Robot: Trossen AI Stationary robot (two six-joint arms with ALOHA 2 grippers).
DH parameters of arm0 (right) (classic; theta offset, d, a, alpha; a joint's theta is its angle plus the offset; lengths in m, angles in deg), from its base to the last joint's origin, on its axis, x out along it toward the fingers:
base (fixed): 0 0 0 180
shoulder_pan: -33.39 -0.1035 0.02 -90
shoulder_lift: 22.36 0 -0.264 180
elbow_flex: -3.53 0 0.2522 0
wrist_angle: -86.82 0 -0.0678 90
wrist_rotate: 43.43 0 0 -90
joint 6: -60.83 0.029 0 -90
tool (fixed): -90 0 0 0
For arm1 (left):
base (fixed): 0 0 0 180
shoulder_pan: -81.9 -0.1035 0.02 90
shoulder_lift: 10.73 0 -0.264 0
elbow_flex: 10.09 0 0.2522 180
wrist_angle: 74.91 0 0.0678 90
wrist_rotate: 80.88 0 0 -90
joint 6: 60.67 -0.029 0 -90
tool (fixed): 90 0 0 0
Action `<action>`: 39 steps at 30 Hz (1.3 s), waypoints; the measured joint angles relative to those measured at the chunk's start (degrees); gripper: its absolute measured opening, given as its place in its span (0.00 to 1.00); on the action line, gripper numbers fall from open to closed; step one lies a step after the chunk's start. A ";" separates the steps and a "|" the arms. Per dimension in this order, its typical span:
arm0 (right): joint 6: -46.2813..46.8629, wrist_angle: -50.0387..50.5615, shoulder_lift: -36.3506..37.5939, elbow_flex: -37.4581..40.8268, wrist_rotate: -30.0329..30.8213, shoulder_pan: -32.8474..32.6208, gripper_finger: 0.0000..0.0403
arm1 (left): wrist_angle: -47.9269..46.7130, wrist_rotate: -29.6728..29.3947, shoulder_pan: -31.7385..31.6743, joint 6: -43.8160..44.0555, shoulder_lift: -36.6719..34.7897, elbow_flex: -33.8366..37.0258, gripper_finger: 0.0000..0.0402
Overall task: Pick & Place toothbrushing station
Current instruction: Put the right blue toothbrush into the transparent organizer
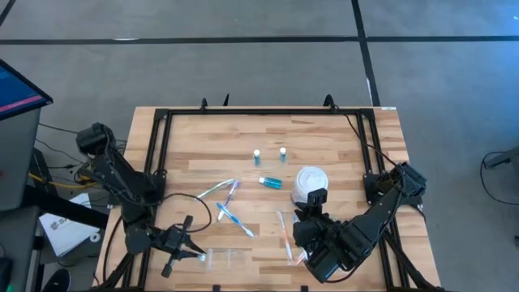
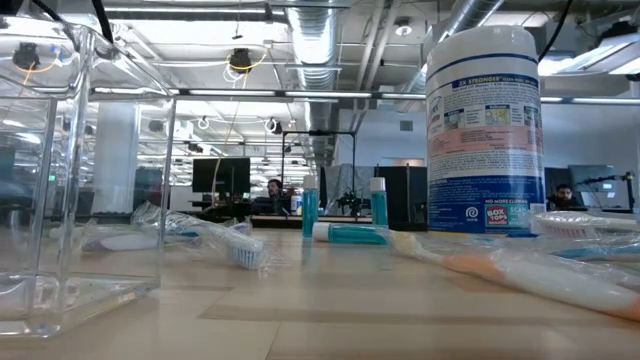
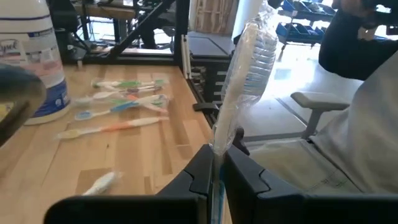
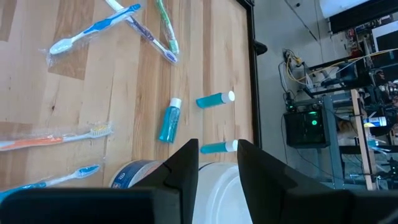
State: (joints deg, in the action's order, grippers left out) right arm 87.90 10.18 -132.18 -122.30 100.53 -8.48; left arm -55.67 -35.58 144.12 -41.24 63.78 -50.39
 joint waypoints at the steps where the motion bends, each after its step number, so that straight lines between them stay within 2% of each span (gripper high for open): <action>1: 0.00 0.00 0.00 0.00 0.02 0.00 0.25 | 0.63 0.00 0.00 0.09 0.66 0.00 0.04; 16: -0.48 0.18 0.00 0.00 0.02 0.02 0.25 | 2.66 -0.33 -0.04 4.93 8.02 0.00 0.05; 24: -0.63 0.41 0.00 0.00 0.03 0.02 0.25 | 2.33 0.02 -0.04 5.03 8.21 0.06 0.09; 33: -0.61 0.40 0.00 0.00 0.02 0.00 0.25 | 1.88 0.13 -0.04 4.69 9.81 0.13 0.06; 39: -0.59 0.38 0.00 0.00 0.02 0.01 0.25 | 1.80 1.84 0.17 4.89 9.81 0.13 0.10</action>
State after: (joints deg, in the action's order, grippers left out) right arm 87.31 10.56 -132.18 -122.30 100.54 -8.47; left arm -53.87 -33.73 144.29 -36.35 73.58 -50.26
